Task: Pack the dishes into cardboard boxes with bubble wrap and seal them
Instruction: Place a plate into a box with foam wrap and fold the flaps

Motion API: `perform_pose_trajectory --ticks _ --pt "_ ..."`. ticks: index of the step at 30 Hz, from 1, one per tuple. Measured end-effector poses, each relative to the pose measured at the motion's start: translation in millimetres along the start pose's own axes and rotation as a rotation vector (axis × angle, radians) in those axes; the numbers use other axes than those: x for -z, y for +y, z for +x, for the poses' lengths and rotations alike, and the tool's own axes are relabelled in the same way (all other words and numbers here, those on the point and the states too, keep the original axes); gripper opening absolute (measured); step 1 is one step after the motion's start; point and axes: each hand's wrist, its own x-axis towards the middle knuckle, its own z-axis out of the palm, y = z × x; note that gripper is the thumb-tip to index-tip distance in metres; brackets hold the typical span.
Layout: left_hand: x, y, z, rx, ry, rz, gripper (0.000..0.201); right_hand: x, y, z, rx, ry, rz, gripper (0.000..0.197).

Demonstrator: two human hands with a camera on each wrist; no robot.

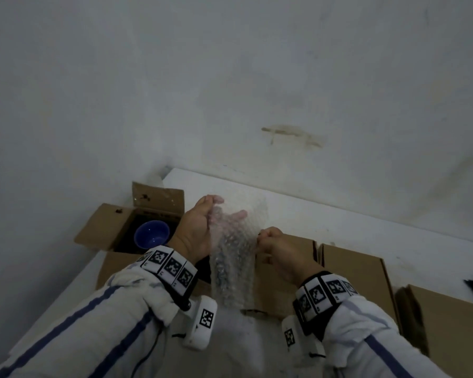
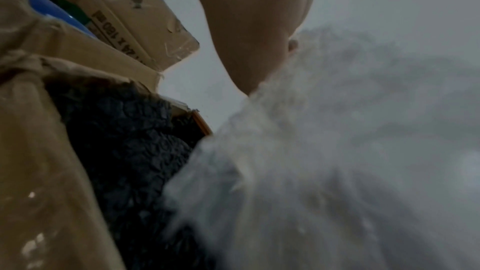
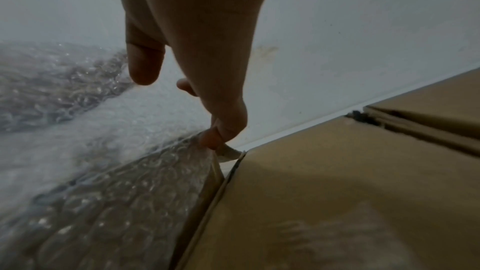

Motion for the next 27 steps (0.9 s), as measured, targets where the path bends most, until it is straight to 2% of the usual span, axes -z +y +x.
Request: perform_pose_trajectory --ticks 3,6,9,11,12,13,15,16,18,21,23,25,27 --pt "11 10 3 0.032 -0.034 -0.041 0.037 -13 -4 11 -0.011 0.061 0.011 0.023" --pt "17 16 4 0.022 0.0 0.011 0.037 -19 -4 19 -0.023 0.12 -0.107 0.023" --pt "27 19 10 -0.121 0.186 0.317 0.032 -19 2 22 -0.013 0.183 -0.288 0.016" --pt "37 22 14 -0.149 0.263 0.523 0.017 -19 1 21 0.039 0.249 -0.365 0.01" --pt "42 23 15 -0.123 0.272 0.588 0.023 -18 -1 20 0.063 0.278 -0.403 0.014" --pt "47 25 16 -0.106 0.278 0.641 0.038 -17 -3 20 0.088 0.301 -0.422 0.021" --pt "51 28 16 -0.128 0.231 0.717 0.058 -11 -8 21 0.105 0.311 -0.399 0.038" --pt "51 29 14 -0.14 0.169 0.76 0.061 -9 -11 20 0.101 0.302 -0.397 0.044" --pt "49 32 13 -0.106 0.041 0.942 0.055 -4 -19 18 0.089 0.28 -0.465 0.049" --pt "48 37 13 -0.097 0.051 1.116 0.04 3 -30 18 0.116 0.305 -0.685 0.037" --pt "46 41 11 -0.121 0.045 1.199 0.032 6 -38 15 0.188 0.353 -0.713 0.022" --pt "48 44 10 -0.143 -0.03 1.288 0.038 11 -44 10 0.284 0.365 -0.595 0.011" --pt "52 47 11 -0.164 -0.043 1.336 0.033 12 -51 3 0.33 0.328 -0.356 0.028"
